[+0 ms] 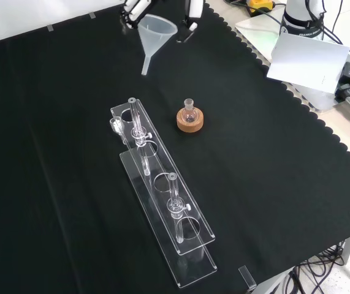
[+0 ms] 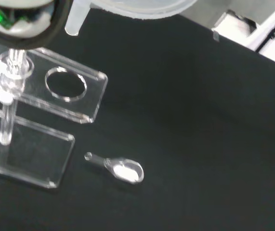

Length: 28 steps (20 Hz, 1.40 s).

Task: Place the funnel on the round-bottom flask.

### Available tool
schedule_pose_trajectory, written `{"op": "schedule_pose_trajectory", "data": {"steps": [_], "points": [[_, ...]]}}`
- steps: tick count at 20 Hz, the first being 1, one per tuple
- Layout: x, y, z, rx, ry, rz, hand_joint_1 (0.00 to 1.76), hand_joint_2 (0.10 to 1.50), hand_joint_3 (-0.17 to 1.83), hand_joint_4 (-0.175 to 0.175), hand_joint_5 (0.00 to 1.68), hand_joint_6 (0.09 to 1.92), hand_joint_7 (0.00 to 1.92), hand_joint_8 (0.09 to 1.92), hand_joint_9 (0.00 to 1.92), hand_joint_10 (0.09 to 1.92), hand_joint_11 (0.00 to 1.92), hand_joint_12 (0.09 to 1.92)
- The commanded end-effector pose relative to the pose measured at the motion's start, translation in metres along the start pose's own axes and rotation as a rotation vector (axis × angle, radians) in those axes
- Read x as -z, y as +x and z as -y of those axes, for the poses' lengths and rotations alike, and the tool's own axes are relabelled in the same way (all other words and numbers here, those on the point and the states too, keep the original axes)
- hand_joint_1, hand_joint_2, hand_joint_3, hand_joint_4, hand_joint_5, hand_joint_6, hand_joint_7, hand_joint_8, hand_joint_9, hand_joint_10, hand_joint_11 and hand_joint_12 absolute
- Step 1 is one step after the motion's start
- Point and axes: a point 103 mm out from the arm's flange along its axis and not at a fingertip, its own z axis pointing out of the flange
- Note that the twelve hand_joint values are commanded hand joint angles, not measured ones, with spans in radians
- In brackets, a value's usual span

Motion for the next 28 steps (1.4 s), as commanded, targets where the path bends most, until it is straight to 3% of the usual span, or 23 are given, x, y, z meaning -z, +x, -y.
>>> {"op": "schedule_pose_trajectory", "data": {"steps": [1,13,28], "points": [[-0.02,-0.007,0.061,-0.079,0.137,0.076,0.83,0.72,0.7,0.041,0.78,0.71,0.9,0.59,1.13,0.33,0.76,1.2],[-0.067,0.0,0.082,-0.098,0.224,0.073,0.82,0.72,0.71,0.053,0.81,0.72,0.9,0.59,1.13,0.33,0.76,1.2],[-0.136,0.023,0.066,-0.039,0.331,0.061,0.82,0.72,0.71,0.052,0.82,0.72,0.9,0.59,1.13,0.33,0.75,1.21]]}}
